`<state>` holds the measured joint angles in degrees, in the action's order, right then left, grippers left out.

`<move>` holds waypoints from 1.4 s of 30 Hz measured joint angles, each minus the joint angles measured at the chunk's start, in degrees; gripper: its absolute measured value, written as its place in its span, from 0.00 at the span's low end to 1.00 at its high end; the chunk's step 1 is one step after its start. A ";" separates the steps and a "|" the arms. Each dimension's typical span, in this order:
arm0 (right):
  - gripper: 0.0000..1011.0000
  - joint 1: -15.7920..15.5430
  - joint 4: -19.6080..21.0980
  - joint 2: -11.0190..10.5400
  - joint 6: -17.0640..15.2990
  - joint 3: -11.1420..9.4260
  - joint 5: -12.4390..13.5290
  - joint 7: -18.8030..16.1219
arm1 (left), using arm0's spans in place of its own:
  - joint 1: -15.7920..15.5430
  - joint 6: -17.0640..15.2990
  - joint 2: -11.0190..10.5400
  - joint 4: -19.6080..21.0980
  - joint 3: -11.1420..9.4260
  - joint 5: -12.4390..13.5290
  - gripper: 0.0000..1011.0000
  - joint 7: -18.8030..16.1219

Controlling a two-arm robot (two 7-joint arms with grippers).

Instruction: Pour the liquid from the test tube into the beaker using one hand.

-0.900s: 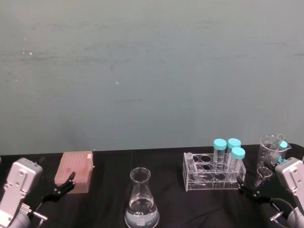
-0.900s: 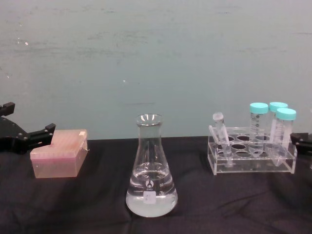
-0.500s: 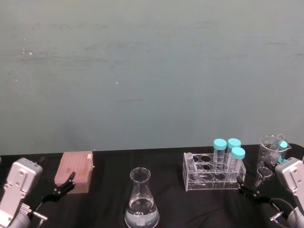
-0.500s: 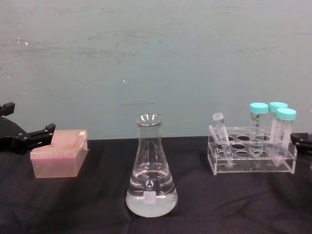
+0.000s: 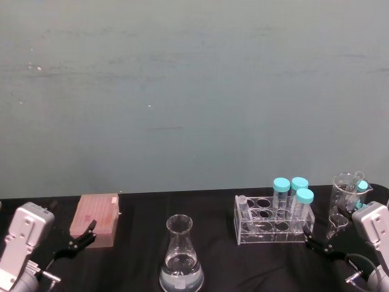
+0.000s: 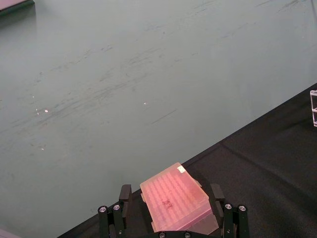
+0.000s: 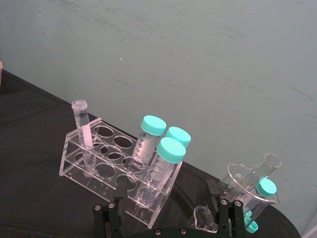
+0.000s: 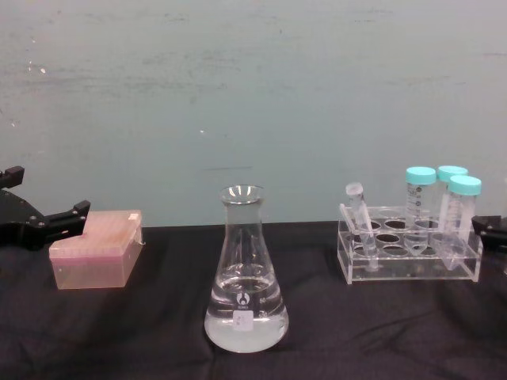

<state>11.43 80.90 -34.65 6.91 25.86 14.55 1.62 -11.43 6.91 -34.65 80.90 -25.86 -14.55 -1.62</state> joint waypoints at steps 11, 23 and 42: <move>0.99 0.00 0.00 0.00 0.00 0.00 0.00 0.00 | 0.00 0.00 0.00 0.00 0.00 0.00 0.99 0.00; 0.99 1.03 -0.86 0.61 0.82 -0.83 -1.75 -0.99 | 0.00 0.00 0.00 0.00 0.00 0.00 0.99 0.00; 0.99 9.83 -7.67 4.70 5.86 -0.33 -6.12 -7.61 | 0.00 0.00 0.00 -0.01 0.00 0.00 0.99 0.00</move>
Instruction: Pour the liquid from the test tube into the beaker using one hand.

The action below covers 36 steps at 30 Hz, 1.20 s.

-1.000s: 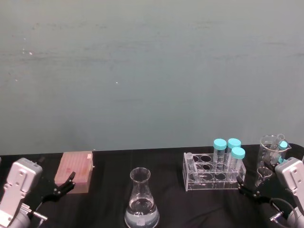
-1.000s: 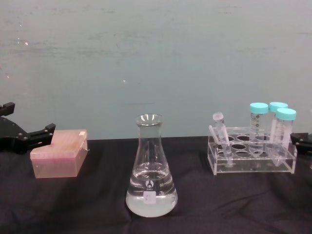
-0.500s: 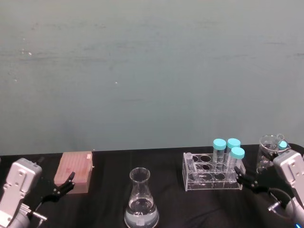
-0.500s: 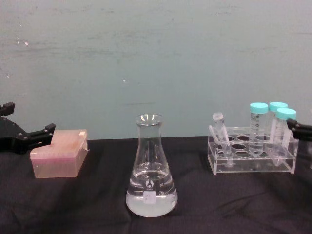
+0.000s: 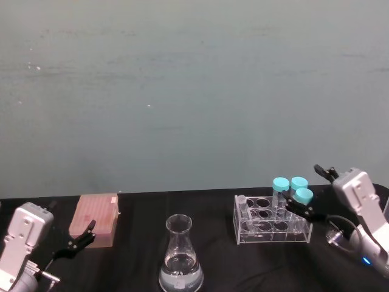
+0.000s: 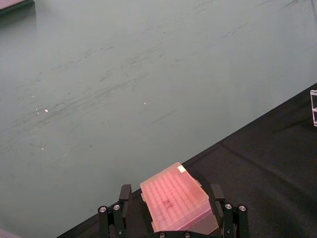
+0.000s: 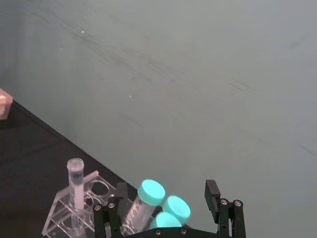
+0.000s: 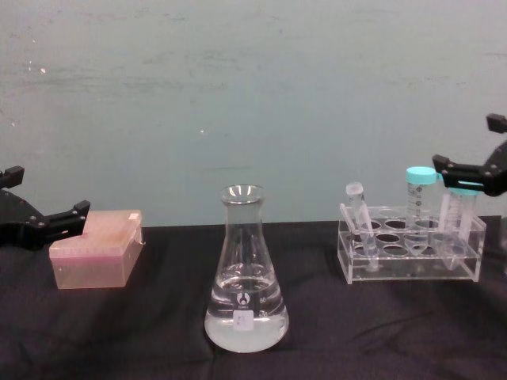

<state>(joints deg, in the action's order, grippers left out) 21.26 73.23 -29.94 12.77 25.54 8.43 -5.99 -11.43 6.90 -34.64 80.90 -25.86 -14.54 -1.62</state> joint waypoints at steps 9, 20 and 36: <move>0.99 4.30 -3.81 2.01 1.83 1.00 -1.18 -4.98 | 0.00 0.00 0.00 0.00 0.00 0.00 0.99 0.00; 0.99 7.53 -7.88 4.11 1.50 1.39 1.96 -14.62 | 0.00 0.00 0.00 0.00 0.00 0.00 0.99 0.00; 0.99 12.58 -16.32 7.62 1.55 2.04 2.40 -23.65 | 0.00 0.00 0.00 0.00 0.00 0.00 0.99 0.00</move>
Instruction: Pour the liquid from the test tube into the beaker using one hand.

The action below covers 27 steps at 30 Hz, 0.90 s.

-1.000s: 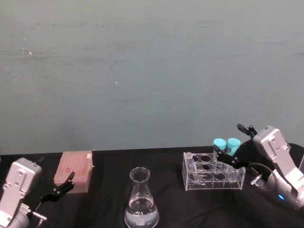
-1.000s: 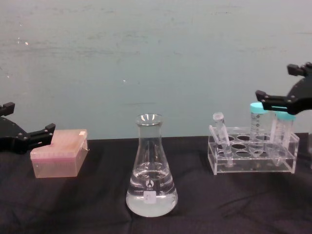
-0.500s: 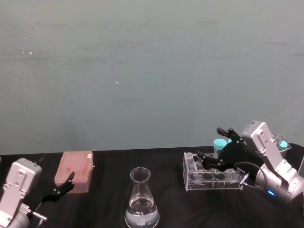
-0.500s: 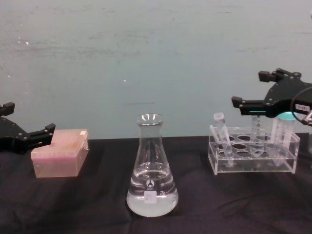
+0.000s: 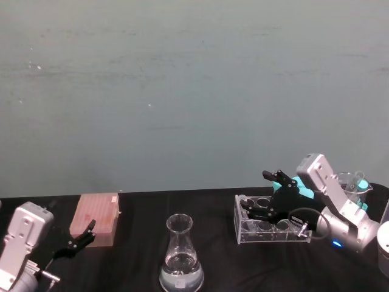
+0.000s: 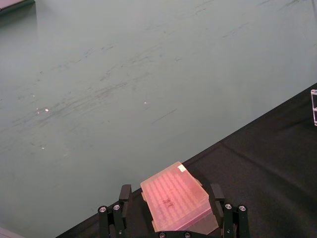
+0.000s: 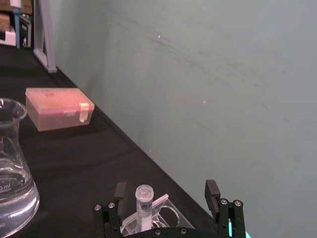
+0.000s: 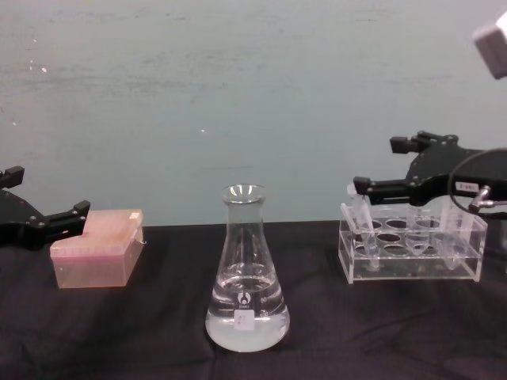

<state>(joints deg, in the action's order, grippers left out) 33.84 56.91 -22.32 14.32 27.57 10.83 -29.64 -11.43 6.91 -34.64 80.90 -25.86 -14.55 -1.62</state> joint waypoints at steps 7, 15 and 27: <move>0.99 2.68 -5.20 2.02 0.93 0.31 -1.63 -1.97 | 0.00 0.00 0.00 0.00 0.00 0.00 0.99 0.00; 0.99 4.18 -8.68 3.35 1.74 0.07 -2.45 -3.82 | 0.00 0.00 0.00 0.00 0.00 0.00 0.99 0.00; 0.99 5.35 -11.53 4.74 2.26 -0.19 -3.47 -5.33 | 0.00 0.00 0.00 0.00 0.00 0.00 0.99 0.00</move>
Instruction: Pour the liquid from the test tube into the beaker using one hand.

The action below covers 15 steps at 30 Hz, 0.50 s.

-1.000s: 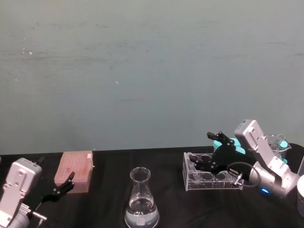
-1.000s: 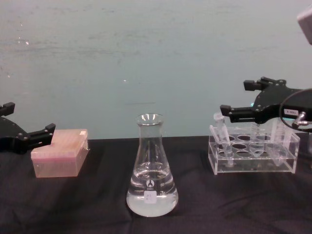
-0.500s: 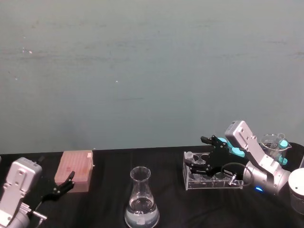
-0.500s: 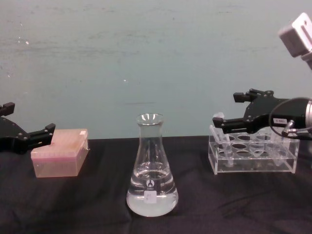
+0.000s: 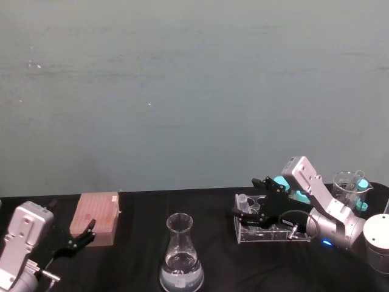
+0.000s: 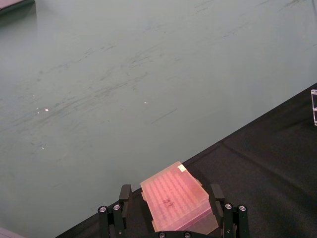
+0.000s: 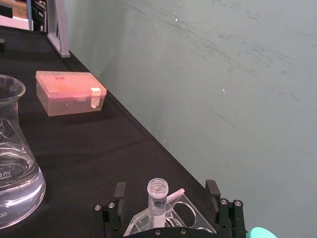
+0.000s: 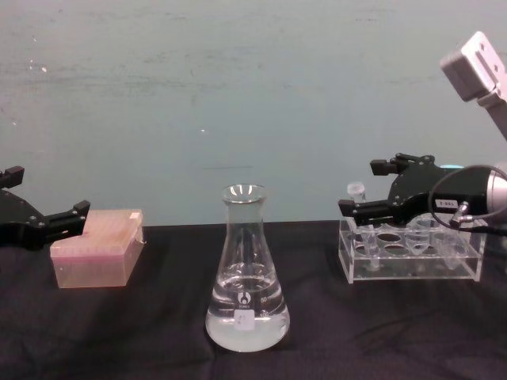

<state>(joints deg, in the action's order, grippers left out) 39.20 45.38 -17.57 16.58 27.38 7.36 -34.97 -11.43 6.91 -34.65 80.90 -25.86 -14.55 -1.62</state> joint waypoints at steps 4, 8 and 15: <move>0.99 0.37 -0.75 0.36 0.18 0.00 -0.33 -0.27 | 0.00 0.00 0.00 0.00 0.00 0.00 0.99 0.00; 0.99 0.81 -1.66 0.73 0.47 0.00 -0.62 -0.49 | 0.00 0.00 0.00 0.00 0.00 0.00 0.99 0.00; 0.99 1.78 -3.79 1.54 0.87 0.08 -1.18 -0.89 | 0.00 0.00 0.00 0.00 0.00 0.00 0.99 0.00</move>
<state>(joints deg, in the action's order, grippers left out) 40.97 41.59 -16.03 17.45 27.46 6.19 -35.86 -11.43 6.91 -34.65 80.90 -25.86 -14.55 -1.62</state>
